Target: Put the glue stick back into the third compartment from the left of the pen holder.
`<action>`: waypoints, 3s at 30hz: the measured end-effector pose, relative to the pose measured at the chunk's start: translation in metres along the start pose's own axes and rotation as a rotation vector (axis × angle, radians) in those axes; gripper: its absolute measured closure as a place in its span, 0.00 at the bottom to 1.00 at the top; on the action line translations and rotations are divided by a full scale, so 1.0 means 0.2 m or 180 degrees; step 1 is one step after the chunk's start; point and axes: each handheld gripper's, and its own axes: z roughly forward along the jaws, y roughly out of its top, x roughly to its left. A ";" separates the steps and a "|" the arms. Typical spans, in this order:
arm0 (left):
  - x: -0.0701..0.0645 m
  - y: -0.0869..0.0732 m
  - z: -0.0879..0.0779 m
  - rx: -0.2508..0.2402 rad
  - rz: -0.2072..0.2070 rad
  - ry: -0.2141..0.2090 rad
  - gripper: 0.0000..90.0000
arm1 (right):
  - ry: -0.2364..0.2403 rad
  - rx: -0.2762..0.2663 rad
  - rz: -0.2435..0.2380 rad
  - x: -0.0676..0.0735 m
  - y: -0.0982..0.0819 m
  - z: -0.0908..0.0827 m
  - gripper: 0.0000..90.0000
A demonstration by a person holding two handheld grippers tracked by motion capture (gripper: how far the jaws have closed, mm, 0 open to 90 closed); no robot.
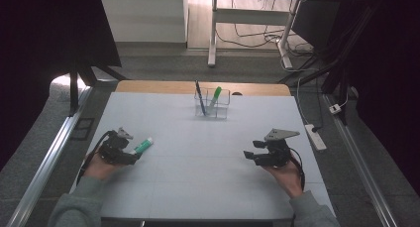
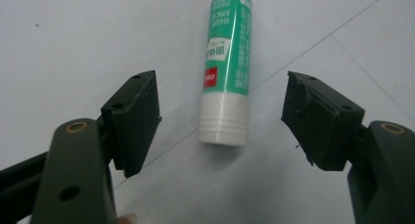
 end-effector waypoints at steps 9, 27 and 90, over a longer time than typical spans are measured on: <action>0.01 -0.01 0.03 0.0112 0.0058 -0.0002 0.41 | -0.0005 0.0011 0.0001 0.00 0.00 0.00 0.44; 0.00 -0.01 0.05 0.0135 0.0243 -0.0051 0.71 | 0.0001 0.0011 -0.0020 0.01 0.00 0.01 0.44; -0.61 0.39 0.05 -0.0297 0.1224 -0.1104 0.71 | 0.0333 0.0258 -0.1022 0.38 0.19 0.25 0.39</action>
